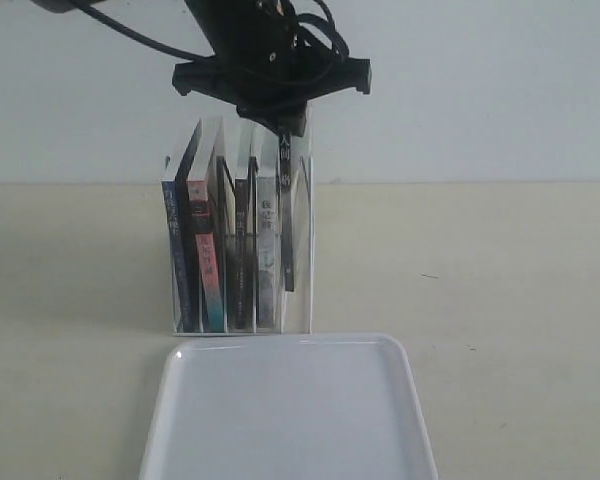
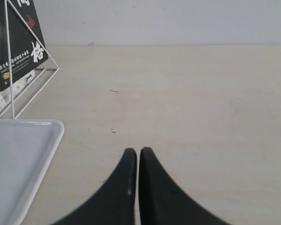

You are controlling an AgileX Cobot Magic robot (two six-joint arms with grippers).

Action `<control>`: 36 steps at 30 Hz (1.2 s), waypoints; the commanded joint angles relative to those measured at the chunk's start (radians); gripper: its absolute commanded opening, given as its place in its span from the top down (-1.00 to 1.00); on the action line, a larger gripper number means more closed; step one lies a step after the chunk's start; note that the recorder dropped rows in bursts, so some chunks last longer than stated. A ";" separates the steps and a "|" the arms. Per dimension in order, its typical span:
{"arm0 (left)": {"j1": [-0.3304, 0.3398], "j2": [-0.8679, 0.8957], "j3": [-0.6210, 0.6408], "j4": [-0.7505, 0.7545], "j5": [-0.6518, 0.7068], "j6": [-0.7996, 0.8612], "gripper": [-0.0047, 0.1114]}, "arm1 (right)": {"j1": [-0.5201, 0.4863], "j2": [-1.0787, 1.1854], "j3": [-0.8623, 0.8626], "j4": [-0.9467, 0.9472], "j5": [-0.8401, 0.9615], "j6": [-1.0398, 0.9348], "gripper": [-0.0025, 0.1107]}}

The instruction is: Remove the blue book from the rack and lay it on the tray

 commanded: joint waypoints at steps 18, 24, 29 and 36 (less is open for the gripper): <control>-0.040 -0.093 -0.017 0.008 0.008 -0.001 0.85 | -0.004 -0.005 0.000 -0.008 -0.004 -0.001 0.93; -0.040 -0.044 -0.017 0.010 0.019 -0.001 0.85 | -0.004 -0.005 0.000 -0.008 -0.004 -0.001 0.93; -0.040 0.002 -0.017 0.022 0.027 -0.037 0.85 | -0.004 -0.005 0.000 -0.008 -0.004 -0.001 0.93; -0.040 0.048 -0.017 0.053 0.030 -0.057 0.85 | -0.004 -0.005 0.000 -0.008 -0.004 -0.001 0.93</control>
